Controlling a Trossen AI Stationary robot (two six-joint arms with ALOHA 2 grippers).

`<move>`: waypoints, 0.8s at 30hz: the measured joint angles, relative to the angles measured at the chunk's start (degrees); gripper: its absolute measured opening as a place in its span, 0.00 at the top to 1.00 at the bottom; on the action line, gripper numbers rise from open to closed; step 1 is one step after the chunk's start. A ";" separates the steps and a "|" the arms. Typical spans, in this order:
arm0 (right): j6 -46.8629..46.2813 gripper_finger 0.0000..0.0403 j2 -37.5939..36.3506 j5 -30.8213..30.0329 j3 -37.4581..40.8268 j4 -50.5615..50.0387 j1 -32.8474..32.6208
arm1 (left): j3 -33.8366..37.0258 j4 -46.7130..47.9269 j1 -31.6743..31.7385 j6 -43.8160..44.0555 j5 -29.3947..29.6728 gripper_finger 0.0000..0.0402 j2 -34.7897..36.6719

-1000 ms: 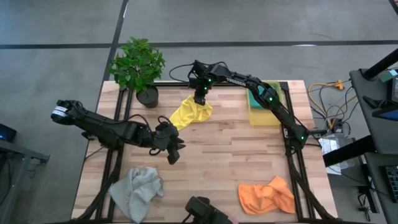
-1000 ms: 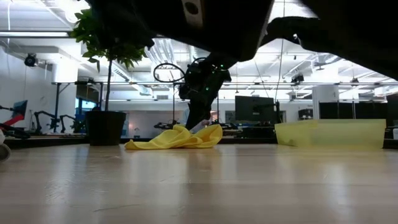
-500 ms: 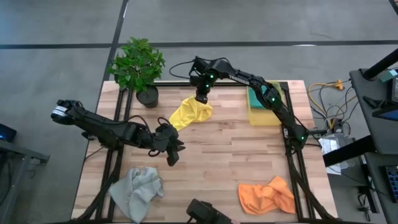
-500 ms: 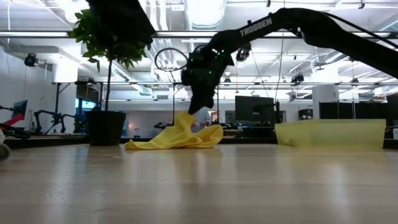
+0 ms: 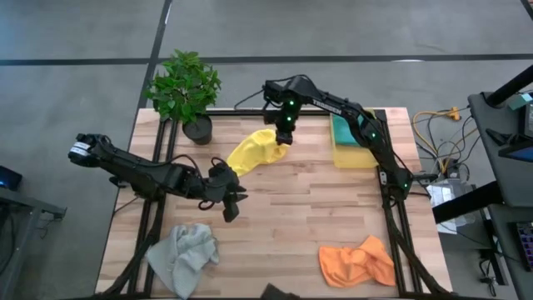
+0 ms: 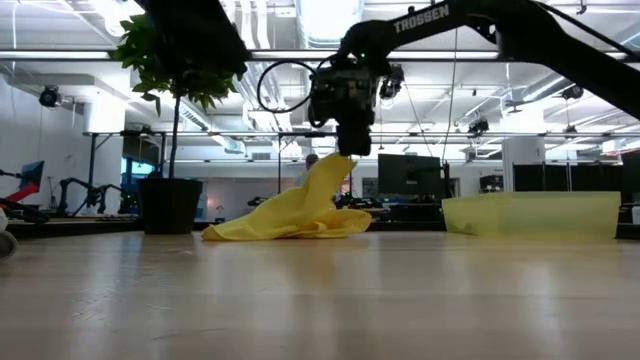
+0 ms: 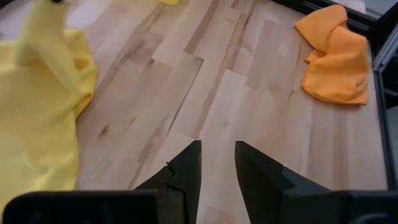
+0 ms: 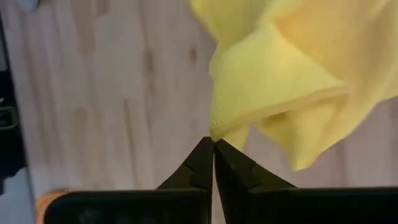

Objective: Fold microfiber towels
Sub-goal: Fold the yellow microfiber towel

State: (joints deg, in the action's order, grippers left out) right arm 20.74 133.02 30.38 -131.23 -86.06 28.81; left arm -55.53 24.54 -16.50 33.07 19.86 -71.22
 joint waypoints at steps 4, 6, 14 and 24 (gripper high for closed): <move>-2.77 0.98 -0.89 0.33 0.90 -2.99 -2.81 | 0.54 0.07 0.01 -0.95 0.02 0.79 0.00; -4.82 0.98 -0.89 0.98 1.21 -4.17 -4.50 | 0.61 0.07 0.01 -0.98 0.02 0.79 0.00; -11.05 0.98 -2.61 1.87 5.24 -3.49 -13.09 | 0.59 0.02 -0.01 -4.31 -0.02 0.79 0.00; -29.89 0.98 -9.98 0.65 22.04 12.94 -20.61 | 0.91 0.01 -0.06 -8.24 -0.11 0.79 0.00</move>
State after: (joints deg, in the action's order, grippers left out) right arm -9.15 123.04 31.03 -109.18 -73.12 8.20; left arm -54.62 24.55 -16.56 24.83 19.75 -71.22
